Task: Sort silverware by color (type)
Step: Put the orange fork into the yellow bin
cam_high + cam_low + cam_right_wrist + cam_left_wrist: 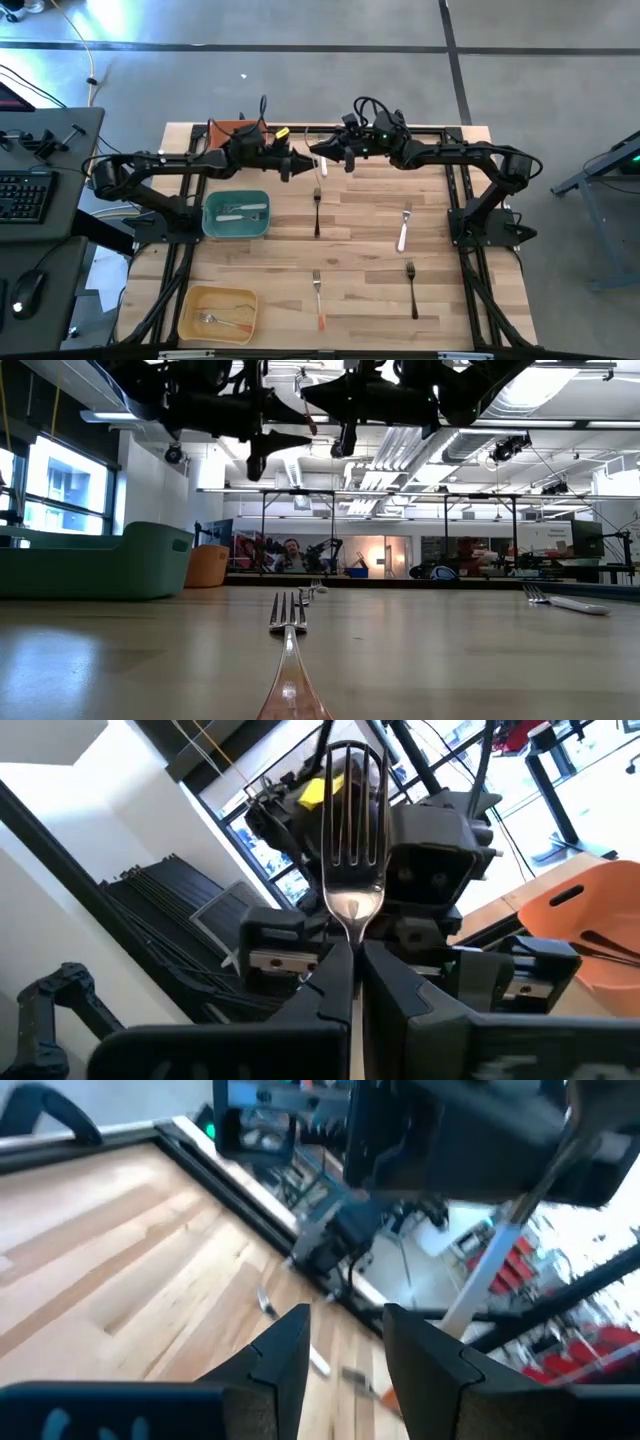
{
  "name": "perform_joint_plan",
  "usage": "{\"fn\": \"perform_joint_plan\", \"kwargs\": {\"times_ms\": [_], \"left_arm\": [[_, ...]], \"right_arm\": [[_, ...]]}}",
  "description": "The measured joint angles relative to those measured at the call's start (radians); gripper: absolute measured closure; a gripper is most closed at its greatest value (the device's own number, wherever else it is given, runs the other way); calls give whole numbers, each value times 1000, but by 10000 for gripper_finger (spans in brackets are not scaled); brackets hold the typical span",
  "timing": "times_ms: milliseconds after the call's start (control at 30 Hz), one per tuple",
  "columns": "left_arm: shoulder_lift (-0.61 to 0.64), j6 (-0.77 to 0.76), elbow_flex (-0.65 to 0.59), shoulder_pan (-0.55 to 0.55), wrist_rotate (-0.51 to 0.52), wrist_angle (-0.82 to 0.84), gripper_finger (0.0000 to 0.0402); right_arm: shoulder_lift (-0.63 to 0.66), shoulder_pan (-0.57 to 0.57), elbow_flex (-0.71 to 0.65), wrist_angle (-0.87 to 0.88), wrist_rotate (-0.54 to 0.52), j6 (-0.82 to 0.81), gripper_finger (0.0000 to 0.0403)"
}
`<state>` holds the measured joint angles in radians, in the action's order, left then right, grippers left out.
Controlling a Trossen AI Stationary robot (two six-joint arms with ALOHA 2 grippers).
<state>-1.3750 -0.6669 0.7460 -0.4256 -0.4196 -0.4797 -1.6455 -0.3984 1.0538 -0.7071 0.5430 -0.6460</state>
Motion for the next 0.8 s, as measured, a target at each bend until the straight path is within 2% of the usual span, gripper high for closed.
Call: {"fn": "perform_joint_plan", "kwargs": {"times_ms": [333,467,567,800], "left_arm": [[21,-2,0,-122,-242,8,260],[26,-41,0,-141,-304,-39,248],[27,-85,0,-134,-284,-120,240],[28,-83,1,-94,-53,-149,225]], "right_arm": [[5,-21,0,-22,-19,-4,403],[20,-30,0,-28,-26,4,403],[19,-35,0,-23,-40,18,403],[19,-43,0,-19,-49,27,403]]}}
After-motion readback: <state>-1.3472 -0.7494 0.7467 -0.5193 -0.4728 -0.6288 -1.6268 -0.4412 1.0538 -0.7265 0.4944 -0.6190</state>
